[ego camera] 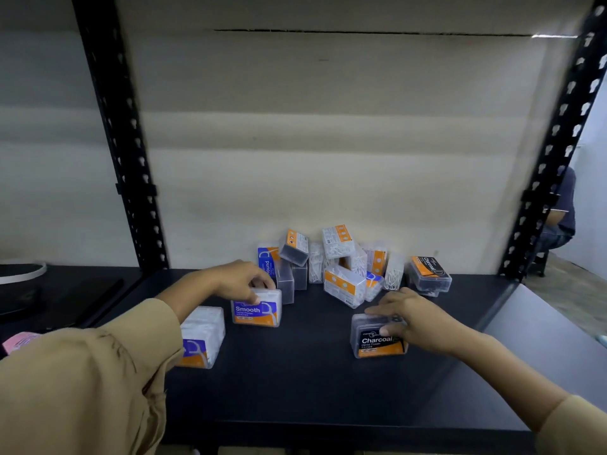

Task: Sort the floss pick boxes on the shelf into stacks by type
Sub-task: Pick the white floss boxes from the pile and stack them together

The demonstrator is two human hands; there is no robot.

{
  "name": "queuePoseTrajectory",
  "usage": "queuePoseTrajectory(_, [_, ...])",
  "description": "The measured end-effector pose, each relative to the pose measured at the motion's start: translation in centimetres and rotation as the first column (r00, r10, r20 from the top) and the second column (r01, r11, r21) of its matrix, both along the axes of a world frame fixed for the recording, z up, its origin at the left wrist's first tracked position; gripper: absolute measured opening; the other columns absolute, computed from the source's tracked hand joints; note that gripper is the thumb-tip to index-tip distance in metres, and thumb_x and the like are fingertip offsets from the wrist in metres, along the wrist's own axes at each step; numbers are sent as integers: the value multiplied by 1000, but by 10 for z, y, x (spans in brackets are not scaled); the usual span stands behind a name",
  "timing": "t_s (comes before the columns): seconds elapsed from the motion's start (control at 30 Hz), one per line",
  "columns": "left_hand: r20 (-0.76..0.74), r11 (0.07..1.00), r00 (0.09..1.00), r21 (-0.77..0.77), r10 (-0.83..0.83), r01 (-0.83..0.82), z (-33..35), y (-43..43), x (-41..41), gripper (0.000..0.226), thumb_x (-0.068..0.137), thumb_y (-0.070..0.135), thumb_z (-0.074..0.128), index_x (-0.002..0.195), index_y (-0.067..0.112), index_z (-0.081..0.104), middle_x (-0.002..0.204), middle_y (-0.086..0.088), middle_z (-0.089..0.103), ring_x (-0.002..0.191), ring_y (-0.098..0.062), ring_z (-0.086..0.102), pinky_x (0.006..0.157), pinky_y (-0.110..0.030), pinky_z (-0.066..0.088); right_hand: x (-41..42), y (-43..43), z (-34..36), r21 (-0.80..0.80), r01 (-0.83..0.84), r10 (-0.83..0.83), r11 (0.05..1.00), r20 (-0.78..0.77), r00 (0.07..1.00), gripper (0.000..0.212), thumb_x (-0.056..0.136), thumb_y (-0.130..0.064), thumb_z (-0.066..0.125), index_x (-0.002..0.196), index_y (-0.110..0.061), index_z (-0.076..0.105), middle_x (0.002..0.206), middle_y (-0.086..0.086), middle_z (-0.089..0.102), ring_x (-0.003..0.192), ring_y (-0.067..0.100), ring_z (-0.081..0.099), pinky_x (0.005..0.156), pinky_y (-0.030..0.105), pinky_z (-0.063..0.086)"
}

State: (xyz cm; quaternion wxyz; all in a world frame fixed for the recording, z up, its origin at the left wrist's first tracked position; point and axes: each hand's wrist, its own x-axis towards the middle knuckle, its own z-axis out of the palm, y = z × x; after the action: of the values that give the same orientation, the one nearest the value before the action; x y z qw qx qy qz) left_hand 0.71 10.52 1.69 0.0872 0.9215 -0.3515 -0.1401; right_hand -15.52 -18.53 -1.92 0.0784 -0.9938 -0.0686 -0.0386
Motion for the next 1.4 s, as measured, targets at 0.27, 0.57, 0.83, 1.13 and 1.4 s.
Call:
queuePoseTrajectory(0.27, [-10,991,991,-9,137,-137,0,34,33,43,79,5,63,117,24,62,118,0,64,105,-16,59,88,-27,49,2,-3,-1,53,-31,31,998,-1,1000,43,90,-30,57,132,-32,50,110,-16,41,105,5,29,95,21,27])
queuePoseTrajectory(0.57, [11,969,969,-37,245,-244,-5,51,35,30,93,15,50,119,21,63,123,0,62,107,-13,56,88,-24,45,5,-3,-6,96,-22,20,995,14,1000,37,94,-29,51,131,-27,53,105,-17,43,105,7,34,90,19,26])
queuePoseTrajectory(0.83, [-14,966,967,29,256,-255,-4,58,27,29,94,13,48,115,20,66,120,1,63,107,-13,55,94,-26,44,2,-2,-7,104,-17,15,994,18,1000,38,93,-29,52,131,-26,52,107,-13,47,110,10,39,90,18,27])
queuePoseTrajectory(1.13, [-54,967,969,103,240,-234,-2,66,21,26,93,17,50,111,20,68,113,5,64,104,-10,56,96,-24,43,-4,4,-8,116,-27,27,993,0,1000,37,93,-30,52,130,-28,53,115,-8,55,112,16,45,97,26,36])
queuePoseTrajectory(1.4, [-18,973,974,62,224,-222,-1,59,19,26,92,20,52,114,22,66,120,4,63,108,-11,56,97,-23,42,-13,5,-1,104,-13,18,995,-54,998,39,94,-32,50,132,-27,51,122,-3,56,115,15,45,99,29,37])
